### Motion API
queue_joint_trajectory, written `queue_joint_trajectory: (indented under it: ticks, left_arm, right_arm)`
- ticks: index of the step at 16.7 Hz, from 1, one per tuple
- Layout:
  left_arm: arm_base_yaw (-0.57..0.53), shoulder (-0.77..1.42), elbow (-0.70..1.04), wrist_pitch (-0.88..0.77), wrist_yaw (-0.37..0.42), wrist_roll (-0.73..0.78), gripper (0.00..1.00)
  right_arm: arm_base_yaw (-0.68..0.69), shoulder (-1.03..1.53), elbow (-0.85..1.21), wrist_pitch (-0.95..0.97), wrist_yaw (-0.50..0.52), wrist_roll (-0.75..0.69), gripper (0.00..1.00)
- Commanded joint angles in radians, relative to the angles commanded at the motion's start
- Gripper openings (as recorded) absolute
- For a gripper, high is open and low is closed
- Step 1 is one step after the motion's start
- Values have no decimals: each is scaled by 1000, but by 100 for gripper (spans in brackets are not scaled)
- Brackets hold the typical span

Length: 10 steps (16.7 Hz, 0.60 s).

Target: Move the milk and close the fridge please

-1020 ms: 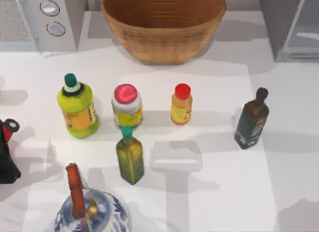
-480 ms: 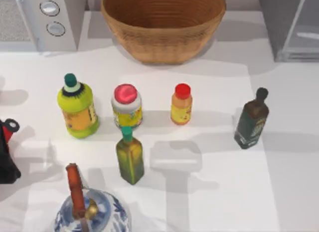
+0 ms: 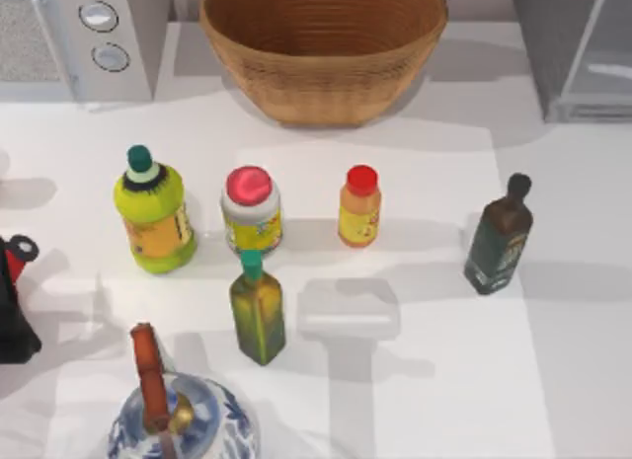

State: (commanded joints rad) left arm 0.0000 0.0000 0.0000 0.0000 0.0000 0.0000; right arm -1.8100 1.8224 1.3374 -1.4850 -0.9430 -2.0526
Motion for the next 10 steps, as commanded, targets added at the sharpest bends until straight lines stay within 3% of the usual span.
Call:
queue_joint_trajectory:
  ticks: [7, 10]
  left_arm:
    - [0, 0, 0, 0, 0, 0, 100]
    - [0, 0, 0, 0, 0, 0, 100]
  right_arm:
    - [13, -3, -3, 10, 3, 12, 100]
    - [80, -2, -5, 94, 17, 102, 100]
